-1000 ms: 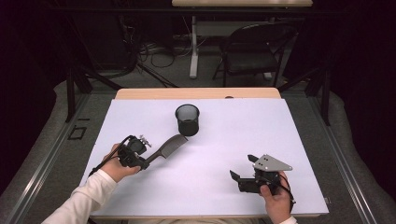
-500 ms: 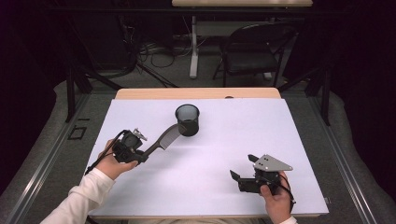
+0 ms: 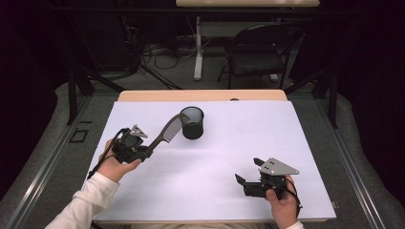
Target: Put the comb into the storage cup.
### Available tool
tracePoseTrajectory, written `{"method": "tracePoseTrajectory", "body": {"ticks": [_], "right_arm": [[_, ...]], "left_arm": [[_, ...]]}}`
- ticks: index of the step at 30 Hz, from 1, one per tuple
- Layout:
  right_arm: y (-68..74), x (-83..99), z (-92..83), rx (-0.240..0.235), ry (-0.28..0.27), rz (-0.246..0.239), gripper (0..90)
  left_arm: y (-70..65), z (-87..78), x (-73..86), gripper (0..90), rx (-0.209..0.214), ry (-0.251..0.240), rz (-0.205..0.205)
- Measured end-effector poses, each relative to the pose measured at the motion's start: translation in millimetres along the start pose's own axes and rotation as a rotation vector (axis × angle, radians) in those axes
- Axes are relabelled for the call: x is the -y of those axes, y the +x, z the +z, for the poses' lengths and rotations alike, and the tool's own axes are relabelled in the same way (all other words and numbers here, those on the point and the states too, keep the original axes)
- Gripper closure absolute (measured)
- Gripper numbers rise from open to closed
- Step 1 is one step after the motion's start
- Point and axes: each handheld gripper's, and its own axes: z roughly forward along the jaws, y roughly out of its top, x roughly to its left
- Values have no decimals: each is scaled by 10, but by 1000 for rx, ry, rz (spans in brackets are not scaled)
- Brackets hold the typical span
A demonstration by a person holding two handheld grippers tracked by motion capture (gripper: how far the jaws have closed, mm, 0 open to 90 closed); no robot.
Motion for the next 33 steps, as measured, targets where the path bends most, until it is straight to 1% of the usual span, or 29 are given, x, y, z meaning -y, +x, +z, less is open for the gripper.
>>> {"method": "tracePoseTrajectory", "body": {"ticks": [7,11,13,18,22,23,26,31,33], "right_arm": [[-1,2,0,1,1,1,141],[-2,2,1,2,1,0,141],[-1,2,1,2,1,1,141],[-4,3,1,5,2,0,141],[-5,5,3,6,-1,2,141],[-6,6,3,6,-1,3,141],[-6,7,4,7,-1,5,141],[-5,8,6,9,-3,6,141],[-6,10,8,10,-3,7,140]], "left_arm": [[-41,-43,-28,726,-24,-95,-20],[-49,-78,-51,726,-29,-151,-38],[-55,-87,-62,726,-30,-172,-44],[-92,-90,-91,726,-34,-237,-64],[-127,-86,-116,726,-38,-268,-57],[-138,-83,-125,726,-33,-279,-60],[-149,-68,-136,726,-25,-292,-65],[-191,-34,-159,726,-19,-327,-71],[-208,-18,-172,726,-13,-333,-71]]}}
